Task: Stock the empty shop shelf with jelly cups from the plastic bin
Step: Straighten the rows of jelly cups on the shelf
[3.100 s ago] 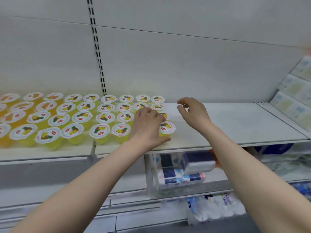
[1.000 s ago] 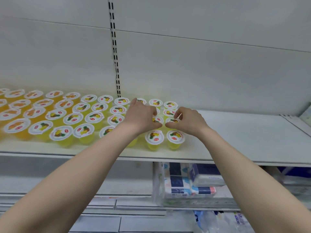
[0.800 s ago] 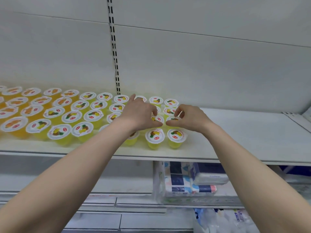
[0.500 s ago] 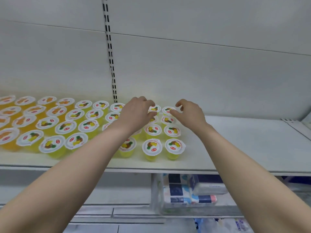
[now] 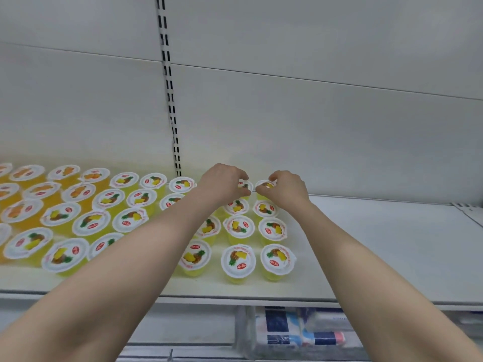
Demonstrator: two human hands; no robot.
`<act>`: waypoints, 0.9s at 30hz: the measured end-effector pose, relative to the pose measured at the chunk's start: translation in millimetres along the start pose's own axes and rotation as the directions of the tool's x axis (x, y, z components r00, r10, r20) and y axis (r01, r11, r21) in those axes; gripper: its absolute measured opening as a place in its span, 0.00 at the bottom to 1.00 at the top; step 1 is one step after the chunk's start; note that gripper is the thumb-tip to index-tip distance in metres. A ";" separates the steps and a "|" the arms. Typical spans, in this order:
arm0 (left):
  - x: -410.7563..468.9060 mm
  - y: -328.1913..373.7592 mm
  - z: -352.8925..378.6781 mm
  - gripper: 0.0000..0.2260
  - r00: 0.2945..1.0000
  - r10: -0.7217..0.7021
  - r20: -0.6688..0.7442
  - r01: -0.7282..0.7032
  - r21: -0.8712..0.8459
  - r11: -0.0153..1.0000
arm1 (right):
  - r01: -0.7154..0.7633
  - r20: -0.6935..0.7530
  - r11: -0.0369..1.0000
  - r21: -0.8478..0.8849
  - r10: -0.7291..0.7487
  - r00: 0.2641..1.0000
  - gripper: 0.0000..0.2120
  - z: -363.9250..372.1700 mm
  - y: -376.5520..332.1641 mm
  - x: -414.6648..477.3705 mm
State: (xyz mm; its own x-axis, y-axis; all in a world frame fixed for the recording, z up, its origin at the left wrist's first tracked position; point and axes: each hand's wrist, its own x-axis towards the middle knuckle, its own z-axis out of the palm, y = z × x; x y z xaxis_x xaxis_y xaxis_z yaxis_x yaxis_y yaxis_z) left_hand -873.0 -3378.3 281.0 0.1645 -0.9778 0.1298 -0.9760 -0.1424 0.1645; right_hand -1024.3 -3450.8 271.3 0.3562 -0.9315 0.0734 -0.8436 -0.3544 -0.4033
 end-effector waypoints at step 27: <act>-61.3 5.5 -4.5 0.13 0.987 0.036 -0.157 -0.028 0.057 0.998 | 0.157 0.066 0.987 -0.036 -0.155 0.986 0.20 -12.1 14.8 -48.0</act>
State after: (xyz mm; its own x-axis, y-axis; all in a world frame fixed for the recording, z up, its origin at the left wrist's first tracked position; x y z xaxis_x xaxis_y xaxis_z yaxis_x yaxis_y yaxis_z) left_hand -887.8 -3318.4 278.3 0.1493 -0.9461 0.2875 -0.9868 -0.1239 0.1047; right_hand -1058.8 -3412.3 272.8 0.5084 -0.8579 0.0743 -0.7908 -0.4993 -0.3540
